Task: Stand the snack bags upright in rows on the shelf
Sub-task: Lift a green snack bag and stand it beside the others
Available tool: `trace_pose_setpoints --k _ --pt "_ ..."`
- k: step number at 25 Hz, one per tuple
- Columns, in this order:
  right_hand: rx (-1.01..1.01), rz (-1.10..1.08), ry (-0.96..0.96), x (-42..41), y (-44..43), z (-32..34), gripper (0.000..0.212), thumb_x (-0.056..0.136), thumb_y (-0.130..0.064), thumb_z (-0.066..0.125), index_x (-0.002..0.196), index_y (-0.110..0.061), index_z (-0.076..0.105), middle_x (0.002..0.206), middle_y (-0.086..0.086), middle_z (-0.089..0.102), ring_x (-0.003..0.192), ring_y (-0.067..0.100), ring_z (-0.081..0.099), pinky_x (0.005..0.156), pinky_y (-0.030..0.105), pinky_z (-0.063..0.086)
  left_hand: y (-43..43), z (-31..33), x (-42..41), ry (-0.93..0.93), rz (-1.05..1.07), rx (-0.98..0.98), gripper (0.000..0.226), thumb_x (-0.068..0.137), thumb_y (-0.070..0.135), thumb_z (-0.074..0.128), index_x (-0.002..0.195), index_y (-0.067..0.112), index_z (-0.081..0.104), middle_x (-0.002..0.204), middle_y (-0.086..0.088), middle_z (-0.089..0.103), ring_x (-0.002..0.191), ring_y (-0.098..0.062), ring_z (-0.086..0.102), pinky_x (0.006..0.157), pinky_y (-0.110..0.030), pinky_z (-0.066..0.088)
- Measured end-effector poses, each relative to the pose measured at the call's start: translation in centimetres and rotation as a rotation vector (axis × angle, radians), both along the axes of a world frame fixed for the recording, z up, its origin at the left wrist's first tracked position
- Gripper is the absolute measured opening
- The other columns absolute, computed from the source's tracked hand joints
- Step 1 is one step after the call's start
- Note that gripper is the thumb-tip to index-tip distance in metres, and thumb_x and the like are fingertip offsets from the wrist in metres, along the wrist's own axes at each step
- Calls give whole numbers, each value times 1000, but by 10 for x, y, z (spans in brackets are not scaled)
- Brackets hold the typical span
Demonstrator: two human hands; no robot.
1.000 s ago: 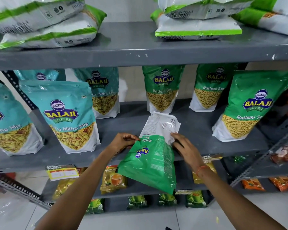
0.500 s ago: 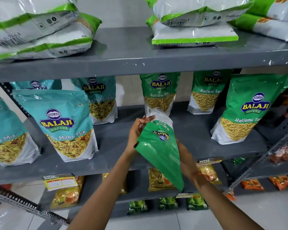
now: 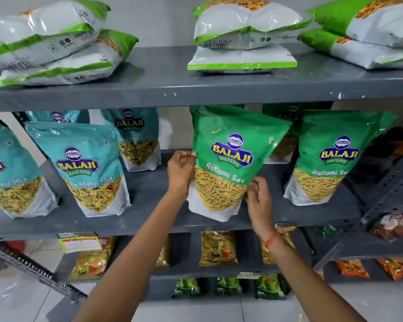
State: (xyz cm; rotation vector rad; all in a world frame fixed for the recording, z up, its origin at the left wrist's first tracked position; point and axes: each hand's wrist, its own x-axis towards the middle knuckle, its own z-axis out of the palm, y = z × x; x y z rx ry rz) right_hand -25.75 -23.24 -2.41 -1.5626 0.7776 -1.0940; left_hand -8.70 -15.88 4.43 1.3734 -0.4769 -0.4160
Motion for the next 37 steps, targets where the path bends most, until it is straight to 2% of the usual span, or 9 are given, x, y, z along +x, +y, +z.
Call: trace_pose_setpoints --k 3,5,8,11,14,22,26,33,37 --pt "100 5 -8 -12 -10 10 7 87 -35 49 84 -38 54 89 3 61 85 15 59 80 40 48 15 -2 -13 86 1 33 19 89 11 58 72 17 53 45 14 55 41 0 47 41 -13 37" --pt "143 16 15 -21 -9 16 11 77 -50 51 81 -42 58 88 3 62 87 25 60 82 53 50 26 0 -22 138 1 31 17 90 12 58 74 15 54 35 14 49 34 0 39 35 -13 32" --pt "148 -5 -31 -35 6 32 6 81 -40 57 80 -38 63 89 6 66 92 34 63 87 58 49 50 11 -36 217 -38 -22 14 91 11 54 78 12 57 38 11 56 35 -1 46 36 -13 37" --pt "120 -14 -99 -48 20 48 12 91 -18 57 85 -28 62 84 2 67 85 16 64 84 43 51 73 23 -48 208 -74 -34 12 91 12 54 81 11 59 46 9 64 41 -3 56 41 -14 46" --pt "112 -28 -157 -56 30 58 15 91 -12 55 85 -24 61 81 -6 65 73 -4 61 78 21 48 83 29 -52 189 -68 -18 12 90 14 56 79 15 61 52 11 69 46 -2 61 44 -15 50" --pt "149 28 -78 -19 3 38 19 93 -11 50 85 -25 57 87 1 66 85 13 62 84 37 49 67 12 -29 154 -1 9 10 92 16 54 84 14 59 76 -4 64 64 -16 57 59 -27 49" --pt "113 52 -13 24 -13 23 7 96 -8 44 96 -12 49 95 11 62 89 17 59 82 36 47 47 -2 -2 116 37 -43 12 94 16 50 83 15 52 72 1 60 63 -10 59 70 -36 51" --pt "189 -6 -11 67 -17 0 8 97 -5 39 99 -8 46 90 3 57 80 7 56 63 7 47 31 -41 29 84 56 22 11 94 24 50 83 26 52 83 0 63 84 -24 61 89 -53 51" --pt "188 -43 -21 73 -15 0 11 97 -3 37 101 -7 46 85 -7 56 76 -4 56 63 5 45 27 -47 26 33 23 25 8 97 23 41 96 20 48 95 -5 62 85 -18 61 86 -44 50"
